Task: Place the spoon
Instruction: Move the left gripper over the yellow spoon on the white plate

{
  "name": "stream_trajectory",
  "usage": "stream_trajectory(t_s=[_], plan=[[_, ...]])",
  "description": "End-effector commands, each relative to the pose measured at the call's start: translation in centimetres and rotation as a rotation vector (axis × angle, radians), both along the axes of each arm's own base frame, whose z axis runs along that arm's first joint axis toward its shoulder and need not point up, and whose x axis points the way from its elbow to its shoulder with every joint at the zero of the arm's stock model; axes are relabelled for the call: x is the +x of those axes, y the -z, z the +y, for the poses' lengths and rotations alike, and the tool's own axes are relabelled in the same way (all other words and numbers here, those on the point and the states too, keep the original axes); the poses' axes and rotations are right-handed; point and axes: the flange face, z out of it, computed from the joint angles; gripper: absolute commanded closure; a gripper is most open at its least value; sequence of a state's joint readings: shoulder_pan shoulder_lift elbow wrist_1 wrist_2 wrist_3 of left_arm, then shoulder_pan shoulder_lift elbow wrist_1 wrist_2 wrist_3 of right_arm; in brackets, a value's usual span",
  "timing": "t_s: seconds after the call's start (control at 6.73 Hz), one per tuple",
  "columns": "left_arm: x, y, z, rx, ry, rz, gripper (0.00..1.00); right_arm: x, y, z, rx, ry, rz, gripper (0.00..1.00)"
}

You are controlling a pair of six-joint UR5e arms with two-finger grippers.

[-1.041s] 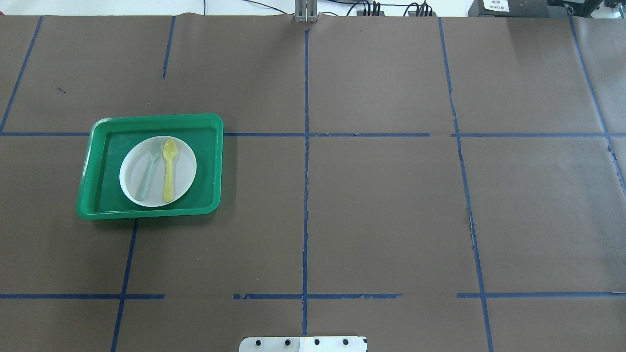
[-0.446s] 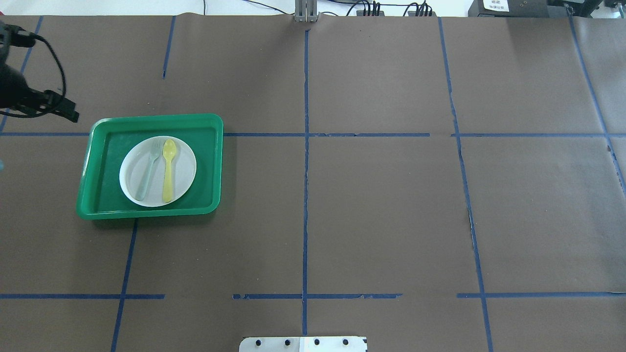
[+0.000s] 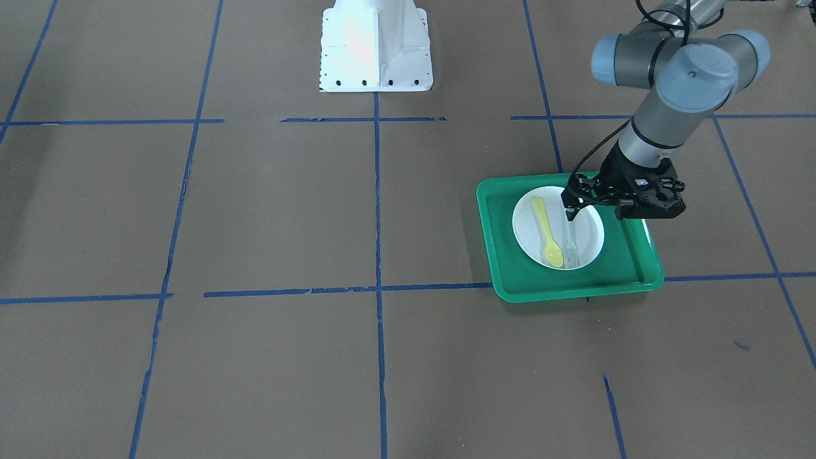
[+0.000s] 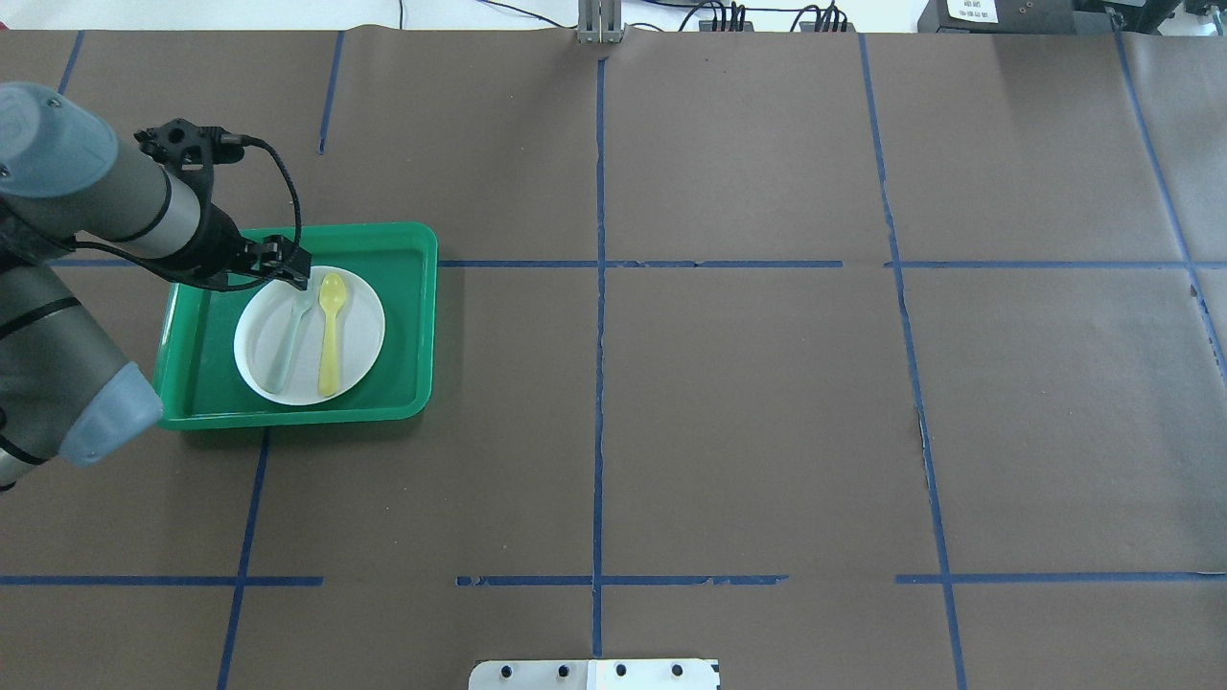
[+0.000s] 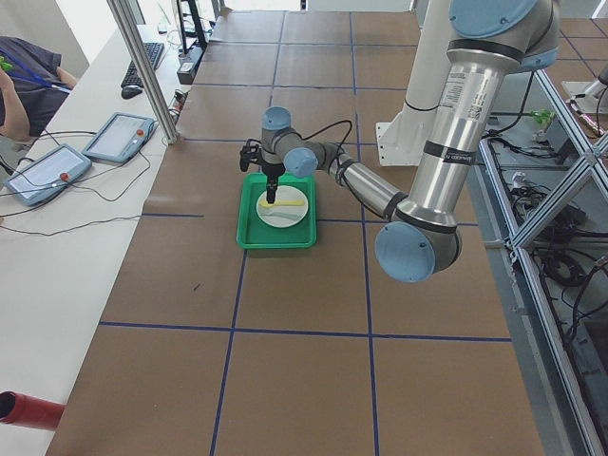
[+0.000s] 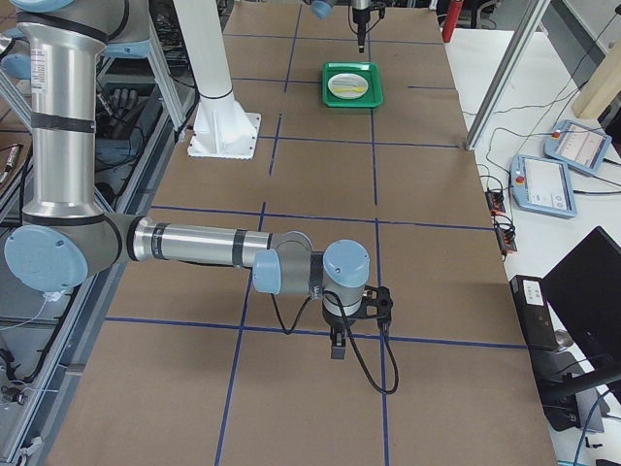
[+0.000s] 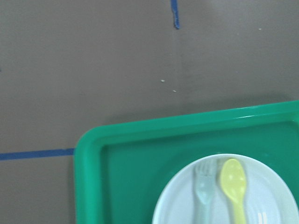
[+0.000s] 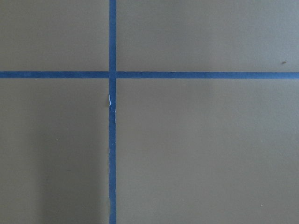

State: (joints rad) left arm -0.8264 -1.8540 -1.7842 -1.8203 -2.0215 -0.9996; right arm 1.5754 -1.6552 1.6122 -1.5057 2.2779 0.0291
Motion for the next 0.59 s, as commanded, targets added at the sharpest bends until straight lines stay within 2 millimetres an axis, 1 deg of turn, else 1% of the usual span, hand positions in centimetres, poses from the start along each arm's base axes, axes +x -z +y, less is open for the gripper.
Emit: stream_trajectory(t_s=[0.0,0.15,0.3,0.45], plan=[[4.1,-0.1,2.0,0.007,0.020,0.022,0.08,0.0,0.0,0.0,0.001,0.000,0.000,0.00],[5.4,-0.4,2.6,0.045,0.046,-0.017,0.08,0.0,0.0,0.0,-0.001,0.000,0.000,0.00],[6.0,-1.5,2.6,0.023,0.049,-0.031,0.08,0.0,0.1,-0.1,0.001,0.000,0.000,0.00],[7.4,-2.0,3.3,-0.007,0.047,-0.034,0.11,0.0,0.0,0.0,-0.001,0.000,0.000,0.00]])
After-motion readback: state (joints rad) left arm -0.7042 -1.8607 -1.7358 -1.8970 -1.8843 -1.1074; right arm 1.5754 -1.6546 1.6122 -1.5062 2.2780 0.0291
